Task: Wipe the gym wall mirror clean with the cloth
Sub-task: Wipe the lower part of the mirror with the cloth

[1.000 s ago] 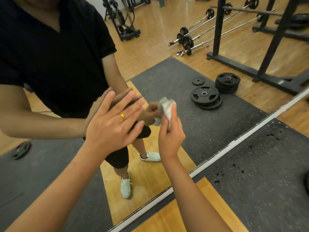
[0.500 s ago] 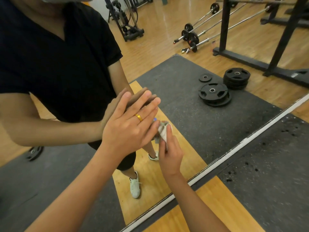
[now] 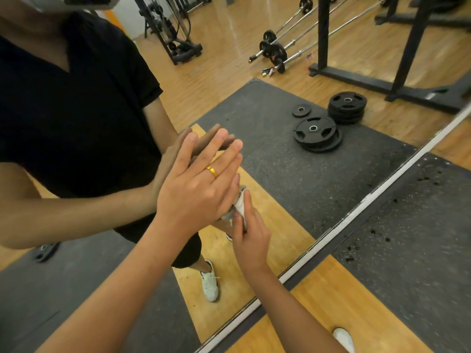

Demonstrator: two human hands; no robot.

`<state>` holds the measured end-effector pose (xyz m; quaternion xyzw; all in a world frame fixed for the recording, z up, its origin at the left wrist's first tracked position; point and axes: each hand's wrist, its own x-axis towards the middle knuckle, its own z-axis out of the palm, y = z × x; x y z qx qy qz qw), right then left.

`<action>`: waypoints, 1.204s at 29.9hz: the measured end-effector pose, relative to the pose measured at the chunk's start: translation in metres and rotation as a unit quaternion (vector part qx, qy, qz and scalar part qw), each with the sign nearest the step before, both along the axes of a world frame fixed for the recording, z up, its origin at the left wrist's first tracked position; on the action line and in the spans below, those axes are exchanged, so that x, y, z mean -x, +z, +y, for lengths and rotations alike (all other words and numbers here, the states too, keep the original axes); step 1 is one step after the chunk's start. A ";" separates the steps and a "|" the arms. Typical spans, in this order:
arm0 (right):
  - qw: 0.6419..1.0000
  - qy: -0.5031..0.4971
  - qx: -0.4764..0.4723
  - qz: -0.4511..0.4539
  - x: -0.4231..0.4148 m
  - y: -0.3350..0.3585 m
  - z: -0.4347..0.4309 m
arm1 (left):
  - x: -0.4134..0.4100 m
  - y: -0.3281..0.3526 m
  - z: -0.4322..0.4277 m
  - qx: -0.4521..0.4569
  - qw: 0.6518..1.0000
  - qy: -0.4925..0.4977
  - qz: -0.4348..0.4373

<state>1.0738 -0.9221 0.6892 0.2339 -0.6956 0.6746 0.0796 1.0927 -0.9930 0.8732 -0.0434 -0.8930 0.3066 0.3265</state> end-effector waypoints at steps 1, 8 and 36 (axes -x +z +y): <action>1.000 -0.001 0.000 -0.010 0.002 -0.001 0.002 | -0.001 0.001 0.000 -0.009 1.000 -0.016 -0.002; 0.998 -0.012 0.040 -0.055 -0.007 0.007 -0.003 | -0.060 0.008 0.000 -0.070 0.996 -0.036 -0.033; 0.982 -0.095 0.079 -0.141 -0.081 0.039 -0.042 | -0.146 0.010 -0.045 0.026 0.999 0.011 0.017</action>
